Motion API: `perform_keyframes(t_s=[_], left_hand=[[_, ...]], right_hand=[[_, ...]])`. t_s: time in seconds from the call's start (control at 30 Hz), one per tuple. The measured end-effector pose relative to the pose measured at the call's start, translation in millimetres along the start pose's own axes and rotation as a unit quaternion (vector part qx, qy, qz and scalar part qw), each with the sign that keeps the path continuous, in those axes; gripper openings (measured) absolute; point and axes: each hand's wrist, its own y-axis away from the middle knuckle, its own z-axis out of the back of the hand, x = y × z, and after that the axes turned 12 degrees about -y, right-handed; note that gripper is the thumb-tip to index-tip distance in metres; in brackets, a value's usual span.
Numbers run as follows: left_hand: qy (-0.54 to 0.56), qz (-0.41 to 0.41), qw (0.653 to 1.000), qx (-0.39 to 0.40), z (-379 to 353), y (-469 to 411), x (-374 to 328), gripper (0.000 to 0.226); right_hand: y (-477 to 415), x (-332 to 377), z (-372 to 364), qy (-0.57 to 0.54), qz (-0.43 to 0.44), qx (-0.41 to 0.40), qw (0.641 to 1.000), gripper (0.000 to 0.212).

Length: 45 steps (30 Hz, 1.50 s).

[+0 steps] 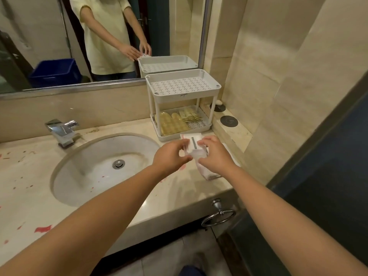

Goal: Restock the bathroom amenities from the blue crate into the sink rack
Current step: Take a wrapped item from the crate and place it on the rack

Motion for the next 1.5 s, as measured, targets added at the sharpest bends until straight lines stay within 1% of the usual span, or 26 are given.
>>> perform_keyframes(t_s=[0.17, 0.47, 0.67, 0.8, 0.9, 1.0, 1.1, 1.2, 1.27, 1.37, 1.5], left_hand=[[0.005, 0.006, 1.000, 0.022, -13, -51, 7, 0.060], [0.018, 0.056, 0.995, 0.078, -61, -161, 28, 0.059], [0.037, 0.076, 0.992, 0.093, -93, -219, 47, 0.048], [0.027, 0.118, 0.985, 0.124, -107, -246, 61, 0.047], [0.012, 0.138, 0.981, 0.138, -115, -260, 69, 0.047], [0.018, 0.168, 0.975, 0.142, -122, -271, 73, 0.051], [-0.002, 0.186, 0.970, 0.155, -129, -280, 74, 0.054], [-0.031, 0.207, 0.963, 0.169, -136, -287, 75, 0.054], [-0.025, 0.230, 0.958, 0.169, -140, -289, 76, 0.049], [-0.042, 0.241, 0.957, 0.158, -144, -291, 78, 0.039], [-0.080, 0.233, 0.957, 0.154, -145, -293, 75, 0.046]], right_hand=[[-53, -17, 7, 0.007, 0.003, 0.015, 1.000, 0.058], [-168, -67, 12, 0.018, -0.008, 0.065, 0.998, 0.055], [-235, -96, 2, 0.035, -0.029, 0.103, 0.994, 0.051], [-268, -111, -9, 0.041, -0.049, 0.132, 0.989, 0.049], [-286, -121, -16, 0.034, -0.074, 0.144, 0.986, 0.047], [-298, -128, -23, 0.033, -0.065, 0.130, 0.989, 0.038], [-306, -132, -29, 0.030, -0.083, 0.127, 0.988, 0.033], [-313, -136, -32, 0.016, -0.092, 0.122, 0.988, 0.036], [-317, -139, -32, 0.016, -0.095, 0.123, 0.988, 0.038], [-321, -143, -33, 0.015, -0.099, 0.138, 0.985, 0.041], [-324, -148, -38, 0.029, -0.095, 0.138, 0.985, 0.043]])
